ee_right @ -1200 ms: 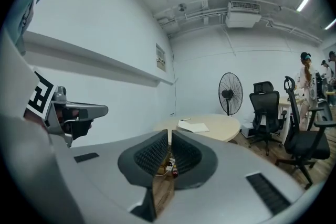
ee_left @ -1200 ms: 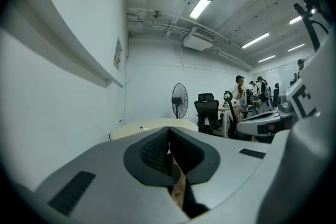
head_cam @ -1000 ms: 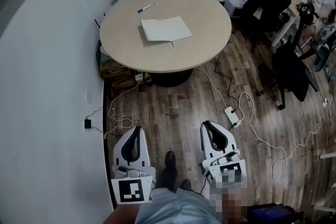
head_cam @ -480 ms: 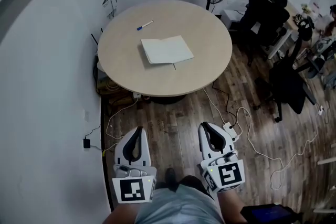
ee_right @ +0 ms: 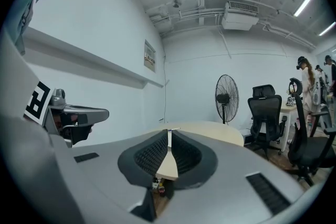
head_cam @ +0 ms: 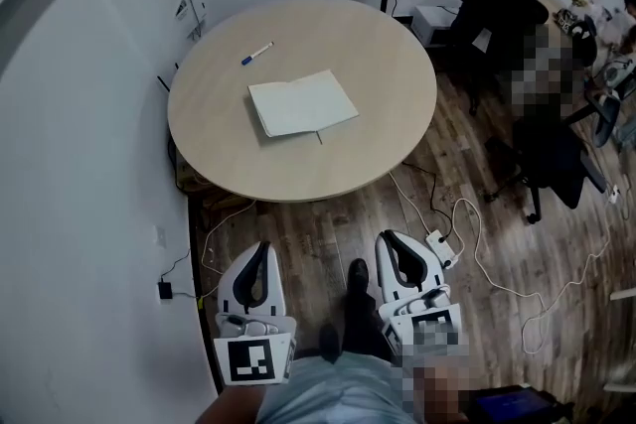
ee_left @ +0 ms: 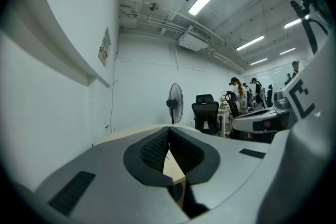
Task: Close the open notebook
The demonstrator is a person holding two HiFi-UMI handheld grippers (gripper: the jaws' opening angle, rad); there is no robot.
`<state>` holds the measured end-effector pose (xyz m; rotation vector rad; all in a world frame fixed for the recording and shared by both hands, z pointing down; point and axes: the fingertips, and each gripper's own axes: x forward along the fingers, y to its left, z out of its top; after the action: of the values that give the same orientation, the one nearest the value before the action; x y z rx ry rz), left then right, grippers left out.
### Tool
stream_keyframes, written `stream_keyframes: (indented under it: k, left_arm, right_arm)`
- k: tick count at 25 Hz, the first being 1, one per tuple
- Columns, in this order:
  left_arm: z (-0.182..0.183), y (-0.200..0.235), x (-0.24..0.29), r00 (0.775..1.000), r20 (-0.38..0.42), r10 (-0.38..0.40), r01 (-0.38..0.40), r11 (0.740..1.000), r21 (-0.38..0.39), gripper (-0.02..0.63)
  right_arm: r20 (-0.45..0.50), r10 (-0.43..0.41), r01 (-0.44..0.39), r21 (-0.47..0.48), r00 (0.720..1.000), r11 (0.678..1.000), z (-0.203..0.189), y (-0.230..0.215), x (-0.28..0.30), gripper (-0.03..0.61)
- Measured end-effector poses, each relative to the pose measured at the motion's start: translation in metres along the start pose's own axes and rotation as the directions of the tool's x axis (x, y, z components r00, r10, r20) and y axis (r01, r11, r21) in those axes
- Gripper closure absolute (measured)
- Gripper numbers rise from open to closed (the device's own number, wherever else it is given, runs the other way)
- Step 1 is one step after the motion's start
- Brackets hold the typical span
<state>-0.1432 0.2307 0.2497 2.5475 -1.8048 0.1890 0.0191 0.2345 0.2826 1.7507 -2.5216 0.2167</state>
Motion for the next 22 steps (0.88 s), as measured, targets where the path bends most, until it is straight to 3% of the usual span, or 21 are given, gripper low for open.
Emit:
stream_keyframes:
  k: [14, 22]
  left_arm:
    - [0.009, -0.018, 0.193, 0.996, -0.062, 0.067, -0.063, 0.996, 0.066, 0.595]
    - [0.034, -0.012, 0.253, 0.990, -0.044, 0.134, -0.131, 0.989, 0.073, 0.595]
  right_arm:
    - [-0.035, 0.065, -0.063, 0.047, 0.997, 0.997, 0.010, -0.144, 0.155, 0.529]
    - [-0.004, 0.131, -0.131, 0.034, 0.991, 0.991, 0.041, -0.182, 0.220, 0.529]
